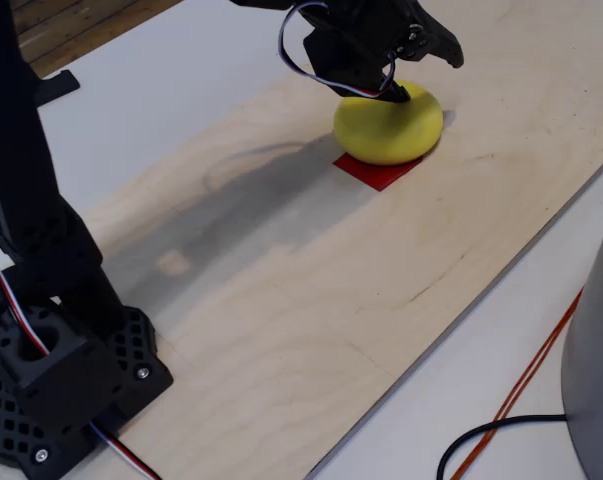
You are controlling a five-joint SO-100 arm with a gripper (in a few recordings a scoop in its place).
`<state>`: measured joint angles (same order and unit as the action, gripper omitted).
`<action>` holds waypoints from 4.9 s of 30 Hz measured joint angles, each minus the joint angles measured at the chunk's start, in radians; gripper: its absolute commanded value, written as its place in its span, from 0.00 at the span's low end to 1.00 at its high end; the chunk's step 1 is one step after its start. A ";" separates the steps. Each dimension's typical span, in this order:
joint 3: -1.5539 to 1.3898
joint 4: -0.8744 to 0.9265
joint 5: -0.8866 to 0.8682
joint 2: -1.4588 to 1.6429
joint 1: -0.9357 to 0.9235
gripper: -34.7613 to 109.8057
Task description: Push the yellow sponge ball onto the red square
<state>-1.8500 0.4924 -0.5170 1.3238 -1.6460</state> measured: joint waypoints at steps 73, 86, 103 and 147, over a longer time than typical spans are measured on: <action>-0.255 -0.032 0.215 0.288 0.003 0.42; -0.311 -0.040 -0.077 0.324 0.127 0.41; -0.367 -0.135 -0.120 0.270 0.163 0.41; -0.387 -0.152 -0.098 0.293 0.141 0.41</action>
<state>-2.2365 0.3405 -0.6151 1.6168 -1.5048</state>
